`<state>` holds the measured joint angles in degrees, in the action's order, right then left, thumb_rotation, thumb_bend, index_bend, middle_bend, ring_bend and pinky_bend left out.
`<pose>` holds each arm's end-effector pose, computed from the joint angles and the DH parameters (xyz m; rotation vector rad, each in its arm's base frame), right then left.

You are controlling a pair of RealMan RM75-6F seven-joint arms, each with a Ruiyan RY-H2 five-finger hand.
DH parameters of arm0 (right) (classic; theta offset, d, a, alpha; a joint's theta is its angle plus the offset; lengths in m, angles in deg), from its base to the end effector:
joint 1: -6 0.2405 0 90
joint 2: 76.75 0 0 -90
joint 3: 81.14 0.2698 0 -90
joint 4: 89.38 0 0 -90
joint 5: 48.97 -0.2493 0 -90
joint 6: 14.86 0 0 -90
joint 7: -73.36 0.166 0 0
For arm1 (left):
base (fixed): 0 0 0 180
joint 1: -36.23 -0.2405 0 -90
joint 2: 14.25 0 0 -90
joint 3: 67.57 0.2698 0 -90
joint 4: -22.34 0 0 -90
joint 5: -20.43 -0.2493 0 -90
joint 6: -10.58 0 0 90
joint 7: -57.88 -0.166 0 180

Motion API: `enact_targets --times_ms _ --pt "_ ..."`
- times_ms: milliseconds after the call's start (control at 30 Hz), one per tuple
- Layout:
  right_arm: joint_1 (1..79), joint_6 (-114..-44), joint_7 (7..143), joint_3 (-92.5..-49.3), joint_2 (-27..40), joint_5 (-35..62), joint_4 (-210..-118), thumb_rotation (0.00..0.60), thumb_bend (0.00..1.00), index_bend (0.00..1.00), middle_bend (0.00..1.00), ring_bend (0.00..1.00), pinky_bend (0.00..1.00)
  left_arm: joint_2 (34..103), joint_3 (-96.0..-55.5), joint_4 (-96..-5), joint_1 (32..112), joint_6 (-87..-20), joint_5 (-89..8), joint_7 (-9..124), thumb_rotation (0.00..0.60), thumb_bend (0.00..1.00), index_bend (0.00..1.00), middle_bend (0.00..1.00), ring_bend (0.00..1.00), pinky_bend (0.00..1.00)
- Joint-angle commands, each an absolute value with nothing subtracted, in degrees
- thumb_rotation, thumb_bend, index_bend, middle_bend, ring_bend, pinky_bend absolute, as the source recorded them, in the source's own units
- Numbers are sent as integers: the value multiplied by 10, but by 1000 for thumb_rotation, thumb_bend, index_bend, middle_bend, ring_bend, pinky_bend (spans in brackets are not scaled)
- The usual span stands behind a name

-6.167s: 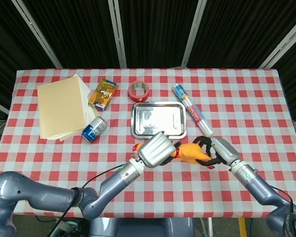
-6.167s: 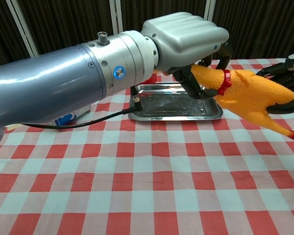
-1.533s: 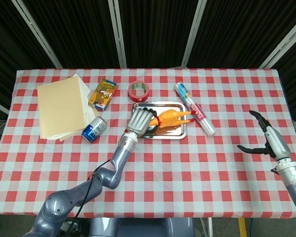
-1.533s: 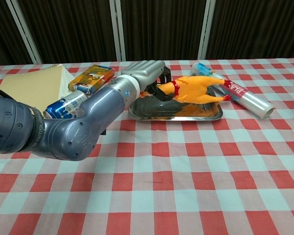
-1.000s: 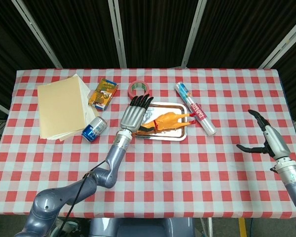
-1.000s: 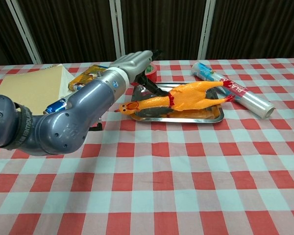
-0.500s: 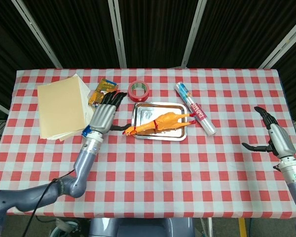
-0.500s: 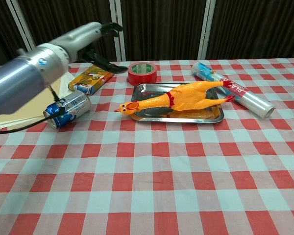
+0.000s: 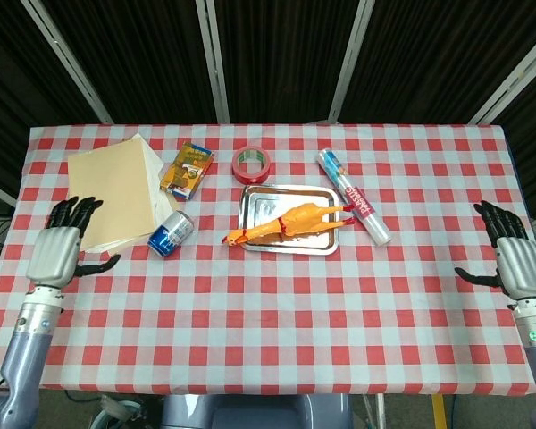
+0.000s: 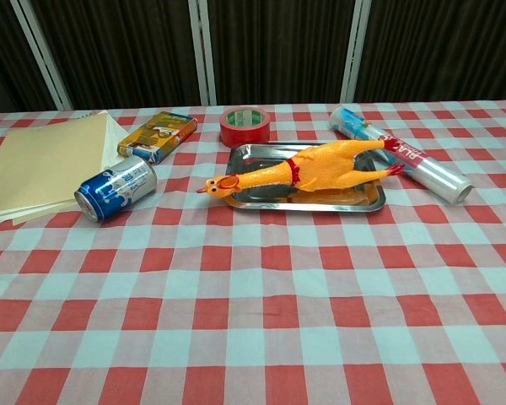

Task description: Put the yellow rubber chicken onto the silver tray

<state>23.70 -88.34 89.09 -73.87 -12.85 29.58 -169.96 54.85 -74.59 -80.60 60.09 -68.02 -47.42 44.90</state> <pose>-0.3521 -0.3129 0.1560 1.3711 -0.9679 1.0078 -0.2403 0.3084 0.0851 -1.4075 -0.9652 -1.0016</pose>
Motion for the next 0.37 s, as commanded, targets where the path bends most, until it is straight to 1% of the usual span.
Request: enact_targets --times_ms 33,167,267,367 --pt "214 -922 846 -752 -117 312 -1694 592 168 0 42 0 0 515 -714 -824 556 -722 -520 483 600 152 125 89 0 18" --pt "187 -962 783 -762 -105 316 -1696 589 169 0 42 0 0 498 -685 -820 515 -759 -565 509 600 152 127 89 0 18" --pt "165 -981 769 -771 -102 314 -1711 590 169 0 42 0 0 495 -664 -814 490 -778 -594 523 600 152 126 90 0 18" --pt "148 -999 760 -777 -100 317 -1720 590 169 0 42 0 0 494 -651 -811 473 -793 -617 528 600 152 128 94 0 18"
